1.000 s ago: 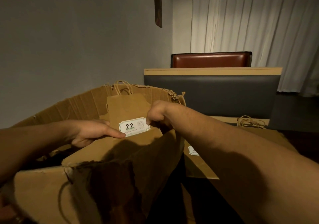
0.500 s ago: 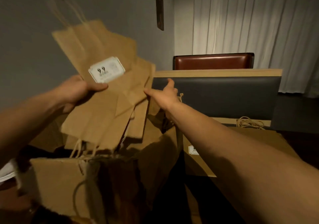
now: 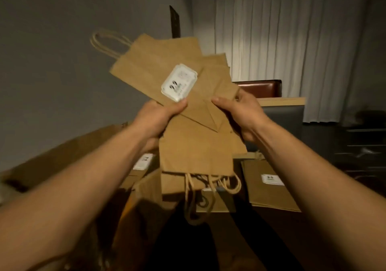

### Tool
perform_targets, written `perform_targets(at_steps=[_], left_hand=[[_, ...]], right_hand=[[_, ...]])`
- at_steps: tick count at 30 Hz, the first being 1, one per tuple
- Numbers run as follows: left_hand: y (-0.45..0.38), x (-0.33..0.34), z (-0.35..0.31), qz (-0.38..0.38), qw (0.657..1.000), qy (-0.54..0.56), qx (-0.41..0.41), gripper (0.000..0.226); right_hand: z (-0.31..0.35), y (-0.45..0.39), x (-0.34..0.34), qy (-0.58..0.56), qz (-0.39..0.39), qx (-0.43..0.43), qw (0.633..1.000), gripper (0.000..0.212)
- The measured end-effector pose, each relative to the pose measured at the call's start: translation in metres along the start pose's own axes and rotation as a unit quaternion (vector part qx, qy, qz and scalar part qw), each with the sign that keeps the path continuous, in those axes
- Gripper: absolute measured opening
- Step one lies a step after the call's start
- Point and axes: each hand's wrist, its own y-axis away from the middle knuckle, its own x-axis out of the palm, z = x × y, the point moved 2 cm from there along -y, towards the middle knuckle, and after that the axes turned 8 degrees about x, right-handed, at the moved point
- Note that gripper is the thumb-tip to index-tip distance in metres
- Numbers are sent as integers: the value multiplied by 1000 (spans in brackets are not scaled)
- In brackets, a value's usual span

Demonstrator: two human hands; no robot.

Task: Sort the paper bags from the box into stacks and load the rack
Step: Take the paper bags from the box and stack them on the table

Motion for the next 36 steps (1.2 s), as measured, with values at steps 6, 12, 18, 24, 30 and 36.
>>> perform_targets(at_steps=[6,12,18,24,30,36], left_hand=[[63,66,136,52,984,104,-135,36],[94,87,238,9,969,25,-245,32],[94,93,273,-10,969,77,-236,23],[92,96,276,51,973,44,-219,20],[93,87,278,97,957,47,-270,23],[94,73,271,100,944,147,-279,34]], right_hand=[[-101,55,-95,17,-92,122,988,16],[-184,88,-179,26,-123,206,970,29],[-223,86,-221,-3,33,314,949,57],[-221,82,-220,-25,82,291,953,30],[-219,55,-207,-158,-43,248,955,36],[-197,-2,-184,-81,-93,235,964,43]])
